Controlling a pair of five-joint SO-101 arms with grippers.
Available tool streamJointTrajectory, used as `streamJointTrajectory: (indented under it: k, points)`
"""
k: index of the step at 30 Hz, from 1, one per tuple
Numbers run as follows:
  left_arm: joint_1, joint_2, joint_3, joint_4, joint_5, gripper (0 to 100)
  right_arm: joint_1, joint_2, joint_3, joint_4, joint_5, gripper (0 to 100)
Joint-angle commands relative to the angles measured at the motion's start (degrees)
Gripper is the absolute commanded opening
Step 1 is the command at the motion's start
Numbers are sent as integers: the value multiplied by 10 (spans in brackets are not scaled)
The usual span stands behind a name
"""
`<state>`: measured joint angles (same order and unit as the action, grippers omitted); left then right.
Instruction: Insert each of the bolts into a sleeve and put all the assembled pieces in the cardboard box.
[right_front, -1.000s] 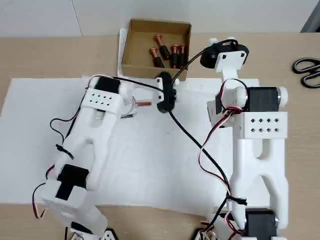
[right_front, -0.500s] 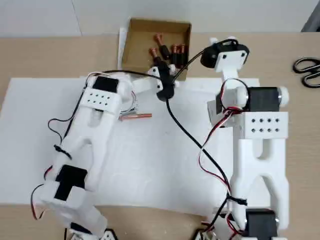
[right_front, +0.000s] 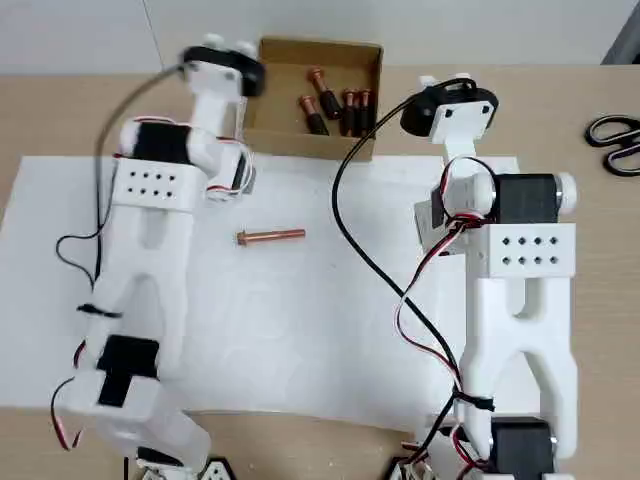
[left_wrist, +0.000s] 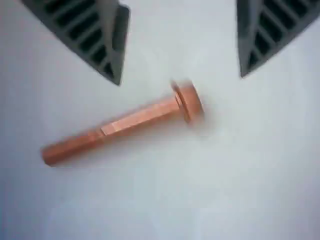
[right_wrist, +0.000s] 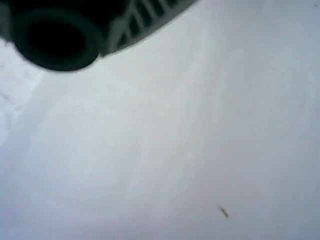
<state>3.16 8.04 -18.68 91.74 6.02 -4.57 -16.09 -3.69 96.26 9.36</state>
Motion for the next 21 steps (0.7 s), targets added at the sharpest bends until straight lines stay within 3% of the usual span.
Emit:
streamJointTrajectory:
  k: [1, 6, 13, 21]
  points:
    - [4, -62, -31, 78, 164, 141, 0, -28, -3, -2, 2, 4]
    - [3, -92, 7, 69, 309, 141, 0, -28, -3, 0, 2, 4]
    - [17, -56, 118, -6, 709, 142, 0, -28, -1, 1, 1, 4]
    - [55, 38, 124, -92, 837, 141, 0, -29, 6, 1, 1, 4]
